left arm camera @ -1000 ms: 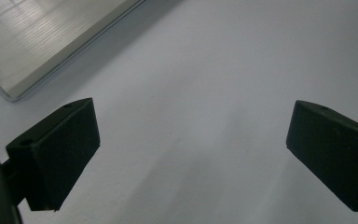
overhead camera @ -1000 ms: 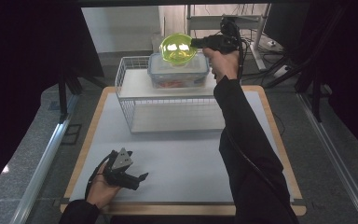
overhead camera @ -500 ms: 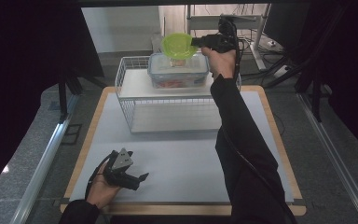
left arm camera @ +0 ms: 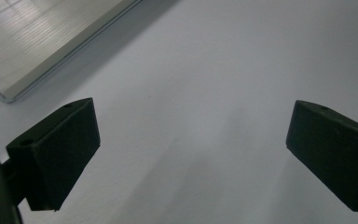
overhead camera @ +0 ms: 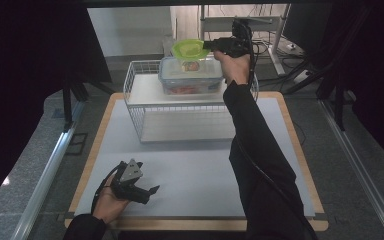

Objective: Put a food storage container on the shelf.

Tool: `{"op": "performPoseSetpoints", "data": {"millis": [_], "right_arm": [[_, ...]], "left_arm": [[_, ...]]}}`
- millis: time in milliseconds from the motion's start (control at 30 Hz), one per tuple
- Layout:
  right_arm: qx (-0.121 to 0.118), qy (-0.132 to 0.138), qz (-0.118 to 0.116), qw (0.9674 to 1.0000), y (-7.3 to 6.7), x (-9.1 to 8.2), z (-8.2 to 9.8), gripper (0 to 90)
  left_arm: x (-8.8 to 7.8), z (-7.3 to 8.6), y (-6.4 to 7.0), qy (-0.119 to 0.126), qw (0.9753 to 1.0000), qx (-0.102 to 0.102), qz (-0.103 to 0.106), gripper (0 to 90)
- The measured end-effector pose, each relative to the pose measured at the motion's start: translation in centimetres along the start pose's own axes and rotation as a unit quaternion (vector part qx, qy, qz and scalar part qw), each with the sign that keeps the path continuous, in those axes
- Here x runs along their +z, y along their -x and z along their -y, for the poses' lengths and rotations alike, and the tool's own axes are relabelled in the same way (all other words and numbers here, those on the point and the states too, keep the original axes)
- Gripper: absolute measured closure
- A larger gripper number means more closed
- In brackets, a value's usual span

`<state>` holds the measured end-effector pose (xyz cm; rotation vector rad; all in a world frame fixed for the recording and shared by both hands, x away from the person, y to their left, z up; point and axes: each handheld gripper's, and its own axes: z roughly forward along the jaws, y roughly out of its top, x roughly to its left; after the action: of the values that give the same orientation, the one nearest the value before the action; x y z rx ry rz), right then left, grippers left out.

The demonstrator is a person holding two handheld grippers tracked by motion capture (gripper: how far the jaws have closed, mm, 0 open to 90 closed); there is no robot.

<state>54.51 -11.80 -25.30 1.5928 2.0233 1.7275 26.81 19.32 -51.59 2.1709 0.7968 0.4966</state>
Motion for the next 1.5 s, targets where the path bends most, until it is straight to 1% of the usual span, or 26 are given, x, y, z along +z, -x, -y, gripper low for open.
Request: {"op": "performPoseSetpoints", "data": {"millis": [67, 133, 233, 333, 400, 467, 600, 700, 833, 967, 1100, 1200, 1267, 1300, 1367, 1400, 1467, 1500], "right_arm": [[-0.002, 0.002, 0.000, 1.0000, -0.1, -0.1, 0.0, 64.9], [-0.010, 0.002, -0.001, 0.9999, -0.1, -0.2, 0.0, 60.0], [-0.031, 0.002, -0.002, 0.9995, -0.3, -0.5, 0.0, 49.8], [-0.041, 0.003, -0.014, 0.9990, -0.3, -0.9, 0.2, 39.9], [-0.053, 0.003, -0.018, 0.9984, -0.4, -1.2, 0.3, 34.0], [-0.067, 0.000, -0.016, 0.9976, -0.4, -1.6, 0.5, 27.9], [-0.091, -0.010, -0.021, 0.9956, -0.3, -2.3, 1.0, 19.9], [-0.107, -0.015, -0.023, 0.9938, -0.1, -2.8, 1.7, 15.5], [-0.132, -0.025, -0.025, 0.9906, 0.0, -3.5, 2.9, 10.5], [-0.160, -0.029, -0.019, 0.9866, 0.1, -4.2, 4.2, 8.5], [-0.188, -0.025, -0.020, 0.9816, 0.2, -5.0, 5.5, 6.7], [-0.204, -0.027, -0.017, 0.9784, 0.2, -5.6, 6.4, 6.0], [-0.218, -0.028, -0.015, 0.9756, 0.1, -5.9, 7.0, 5.7], [-0.220, -0.030, -0.014, 0.9750, 0.1, -6.0, 7.3, 5.5], [-0.231, -0.033, -0.016, 0.9723, 0.0, -6.3, 8.1, 5.2], [-0.234, -0.034, -0.016, 0.9715, 0.0, -6.4, 8.3, 5.0], [-0.243, -0.036, -0.016, 0.9693, -0.1, -6.6, 9.1, 4.7], [-0.250, -0.037, -0.017, 0.9674, -0.2, -6.8, 9.6, 4.6]], "left_arm": [[0.0, 0.0, 0.0, 0.000, 1.0000, 0.000, 0.000, 2.6], [0.0, 0.0, 0.0, 0.000, 1.0000, 0.000, -0.001, 2.6], [0.0, 0.0, 0.0, -0.001, 1.0000, 0.001, -0.002, 2.6], [0.0, 0.0, 0.0, 0.000, 1.0000, 0.001, -0.002, 2.6], [0.0, 0.0, 0.0, 0.000, 1.0000, 0.001, -0.004, 2.6], [0.0, 0.0, 0.1, 0.000, 1.0000, 0.001, -0.005, 2.6], [0.0, 0.0, 0.0, 0.000, 1.0000, 0.001, -0.006, 2.6], [-0.1, 0.0, 0.1, 0.002, 1.0000, 0.001, -0.007, 2.6], [-0.1, 0.0, 0.0, 0.004, 1.0000, -0.001, -0.006, 2.5], [-0.3, 0.0, -0.1, 0.014, 0.9998, -0.011, 0.000, 2.3], [-0.4, 0.0, -0.2, 0.023, 0.9995, -0.019, 0.006, 2.1], [-0.4, -0.1, -0.3, 0.027, 0.9993, -0.025, 0.013, 1.8], [-0.4, -0.1, -0.3, 0.030, 0.9990, -0.027, 0.017, 1.6], [-0.5, -0.1, -0.3, 0.032, 0.9989, -0.029, 0.019, 1.5], [-0.5, -0.1, -0.4, 0.036, 0.9986, -0.031, 0.022, 1.4], [-0.5, -0.1, -0.3, 0.040, 0.9982, -0.036, 0.025, 1.4], [-0.6, 0.0, -0.4, 0.043, 0.9979, -0.039, 0.028, 1.4], [-0.6, 0.0, -0.4, 0.045, 0.9977, -0.041, 0.030, 1.4]]}}
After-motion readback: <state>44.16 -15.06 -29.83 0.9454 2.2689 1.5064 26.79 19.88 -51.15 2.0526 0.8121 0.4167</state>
